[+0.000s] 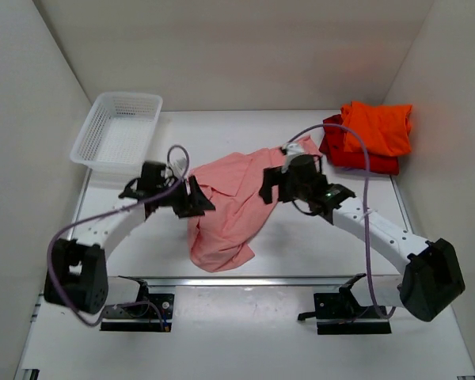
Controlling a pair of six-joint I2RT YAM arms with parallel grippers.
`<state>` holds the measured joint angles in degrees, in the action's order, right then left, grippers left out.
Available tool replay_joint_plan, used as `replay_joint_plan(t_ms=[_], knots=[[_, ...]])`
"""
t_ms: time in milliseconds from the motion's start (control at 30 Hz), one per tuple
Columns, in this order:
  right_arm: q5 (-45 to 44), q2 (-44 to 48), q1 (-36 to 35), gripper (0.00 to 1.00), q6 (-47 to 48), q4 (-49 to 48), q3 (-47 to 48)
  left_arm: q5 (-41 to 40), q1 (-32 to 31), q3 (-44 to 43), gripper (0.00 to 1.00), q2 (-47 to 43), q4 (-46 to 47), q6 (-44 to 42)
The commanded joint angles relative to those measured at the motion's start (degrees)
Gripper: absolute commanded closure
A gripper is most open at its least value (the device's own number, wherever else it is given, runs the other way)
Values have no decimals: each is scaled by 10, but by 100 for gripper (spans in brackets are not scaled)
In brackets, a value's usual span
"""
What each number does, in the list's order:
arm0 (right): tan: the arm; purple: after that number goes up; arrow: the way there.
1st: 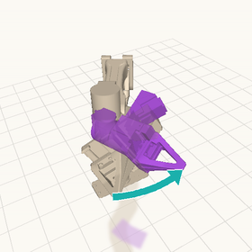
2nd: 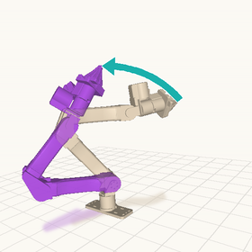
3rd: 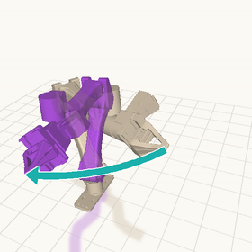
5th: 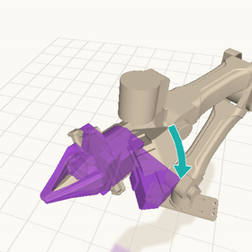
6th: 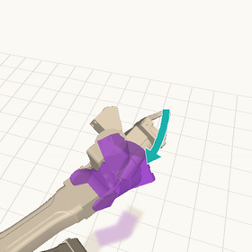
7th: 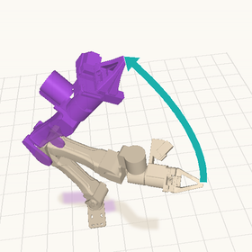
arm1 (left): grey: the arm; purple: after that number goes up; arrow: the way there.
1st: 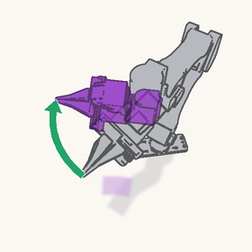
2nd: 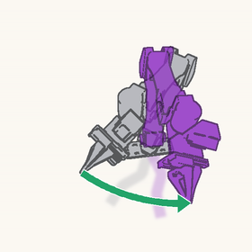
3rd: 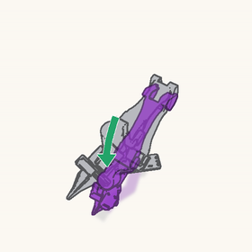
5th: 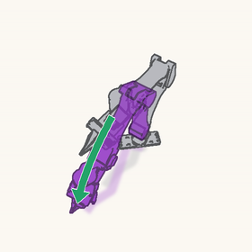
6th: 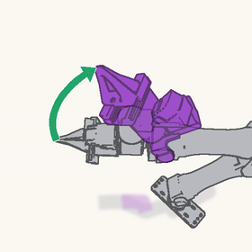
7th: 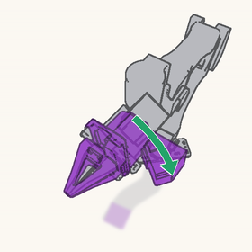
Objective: Fold and stack the t-shirts
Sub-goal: Flatten out the tshirt
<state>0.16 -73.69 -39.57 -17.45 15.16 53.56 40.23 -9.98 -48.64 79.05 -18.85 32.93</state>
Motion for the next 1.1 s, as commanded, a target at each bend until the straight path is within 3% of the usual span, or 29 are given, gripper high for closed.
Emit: replay_joint_plan(t_ms=[0,133,200,300,367,500,533,600,667,733,800,833,933,1000,1067], knots=[[38,22,119,20,-18,-49,-32,-44,-63,118,32,-80,-36,-2],[61,-5,204,20,-4,-57,-33,-52,-111,252,27,-160,24,87],[71,-11,223,20,-7,-76,-39,-55,-104,270,27,-154,43,98],[65,-43,233,20,-14,-125,-50,-102,-87,241,32,-98,32,43],[62,-85,242,20,-17,-130,-30,-145,-83,197,42,-59,10,14],[49,-187,275,21,-23,-168,38,-190,-88,146,43,19,6,-12],[49,-206,287,20,-26,-166,51,-201,-100,140,46,26,7,-7],[51,-290,303,21,-21,-153,135,-210,-108,139,64,55,14,-8],[65,-348,323,19,-13,-123,207,-195,-103,156,97,74,36,-5],[77,-402,331,19,-8,-109,281,-181,-90,167,100,86,45,-12],[95,-463,339,28,5,-84,332,-188,-81,157,100,97,26,-29],[105,-484,344,43,4,-63,363,-201,-70,148,100,103,22,-40],[108,-490,343,100,13,-17,368,-224,-34,92,100,130,-14,-73],[96,-453,337,100,16,-7,314,-236,-8,11,100,163,-57,-91],[78,-388,328,100,8,-27,188,-247,20,-61,100,211,-83,-103]])
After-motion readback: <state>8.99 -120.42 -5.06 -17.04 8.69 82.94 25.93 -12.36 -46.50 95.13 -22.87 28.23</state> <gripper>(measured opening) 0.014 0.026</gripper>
